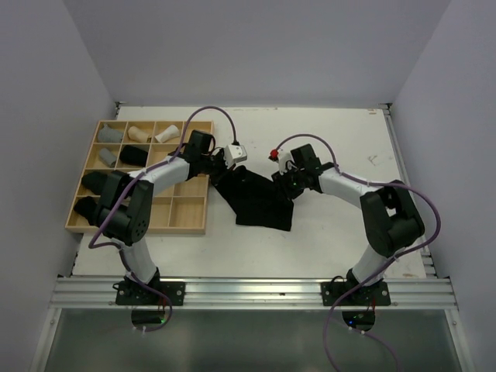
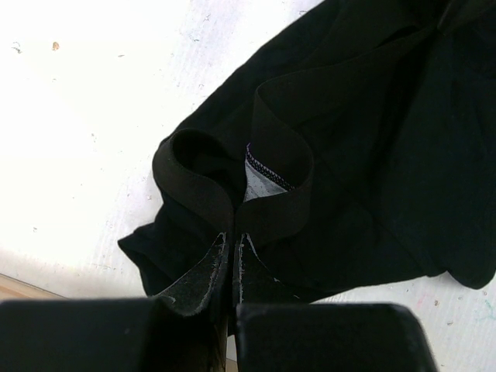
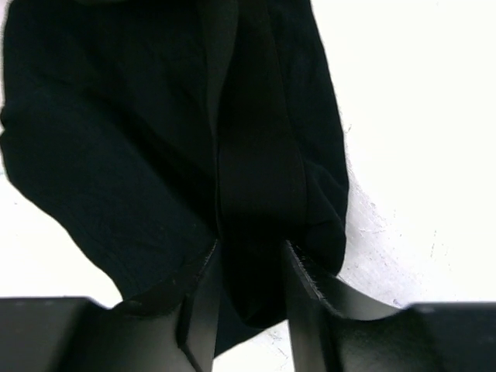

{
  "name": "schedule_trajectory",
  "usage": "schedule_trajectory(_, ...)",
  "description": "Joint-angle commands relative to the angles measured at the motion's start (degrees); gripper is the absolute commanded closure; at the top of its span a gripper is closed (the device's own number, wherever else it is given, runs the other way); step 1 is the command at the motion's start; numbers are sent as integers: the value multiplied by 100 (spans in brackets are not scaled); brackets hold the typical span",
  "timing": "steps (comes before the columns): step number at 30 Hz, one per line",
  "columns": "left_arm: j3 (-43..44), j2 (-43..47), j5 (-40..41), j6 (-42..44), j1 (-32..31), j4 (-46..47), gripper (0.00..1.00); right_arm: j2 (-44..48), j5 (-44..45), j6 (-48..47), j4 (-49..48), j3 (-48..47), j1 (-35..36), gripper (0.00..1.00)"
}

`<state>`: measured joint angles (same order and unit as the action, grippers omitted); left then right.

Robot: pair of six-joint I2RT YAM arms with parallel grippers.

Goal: Roll the underwear
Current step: Flatten the underwear

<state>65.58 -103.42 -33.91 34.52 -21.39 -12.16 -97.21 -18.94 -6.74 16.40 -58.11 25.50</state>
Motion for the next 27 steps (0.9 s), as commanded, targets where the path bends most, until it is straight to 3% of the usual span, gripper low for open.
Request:
schedule_trajectory(1, 174, -38, -116, -25, 56, -5, 97, -70, 381, -99, 100, -227, -10, 64)
schedule_trajectory(8, 209, -47, -63, -7, 56, -32, 97, -88, 619, -117, 319, -271, -10, 85)
schedule_trajectory(9, 209, -30, -54, 2, 56, -40, 97, 8, 672, -117, 380, -289, -18, 92)
schedule_trajectory(12, 218, 84, -107, 2, 99, -67, 100, 376, 742, -152, 609, -385, -10, 100)
schedule_trajectory(24, -247, 1621, -362, -77, 249, 513, 100, 1643, 1393, -292, 1786, -992, -10, 100)
schedule_trajectory(27, -265, 1920, -519, 98, 249, 155, 100, 1985, 1297, -354, 2226, -1115, 8, 100)
